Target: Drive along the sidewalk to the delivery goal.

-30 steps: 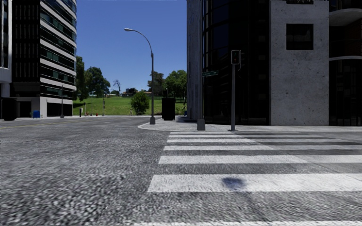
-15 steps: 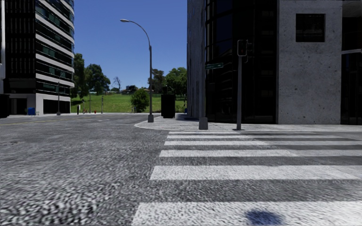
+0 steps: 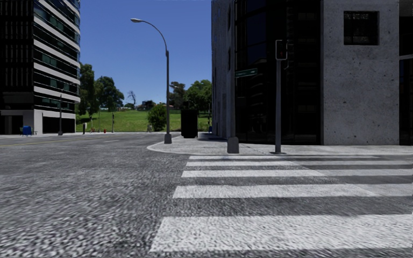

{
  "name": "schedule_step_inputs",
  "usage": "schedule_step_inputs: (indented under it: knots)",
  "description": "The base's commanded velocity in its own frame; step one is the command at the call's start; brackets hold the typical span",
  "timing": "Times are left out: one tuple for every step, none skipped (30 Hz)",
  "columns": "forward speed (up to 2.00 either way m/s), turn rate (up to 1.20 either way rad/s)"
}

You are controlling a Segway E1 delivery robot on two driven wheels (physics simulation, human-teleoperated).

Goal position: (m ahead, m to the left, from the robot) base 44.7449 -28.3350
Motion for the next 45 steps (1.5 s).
schedule_step_inputs:
  knots:
    - [1.49, -0.27]
    - [2.00, -0.25]
    - [2.00, -0.09]
    - [2.00, -0.03]
    - [2.00, -0.03]
    - [2.00, 0.00]
    - [2.00, 0.00]
    - [2.00, 0.00]
    - [2.00, 0.00]
    - [2.00, 0.00]
    - [2.00, 0.00]
    - [2.00, 0.00]
    - [2.00, 0.00]
    - [2.00, 0.00]
    - [2.00, 0.00]
    - [2.00, 0.00]
    - [2.00, 0.00]
    - [2.00, 0.00]
    - [2.00, 0.00]
    - [2.00, 0.00]
    - [2.00, 0.00]
    - [2.00, 0.00]
    - [2.00, 0.00]
    - [2.00, 0.00]
    - [2.00, 0.00]
    - [2.00, 0.00]
    - [2.00, 0.00]
    - [2.00, 0.00]
    - [2.00, 0.00]
    - [2.00, 0.00]
    - [2.00, 0.00]
    - [2.00, 0.00]
    - [2.00, 0.00]
    - [2.00, 0.00]
    - [2.00, 0.00]
    - [2.00, 0.00]
    - [2.00, 0.00]
    - [2.00, 0.00]
    - [2.00, 0.00]
    - [2.00, 0.00]
    - [2.00, 0.00]
    - [2.00, 0.00]
    - [2.00, 0.00]
    - [2.00, 0.00]
    - [2.00, 0.00]
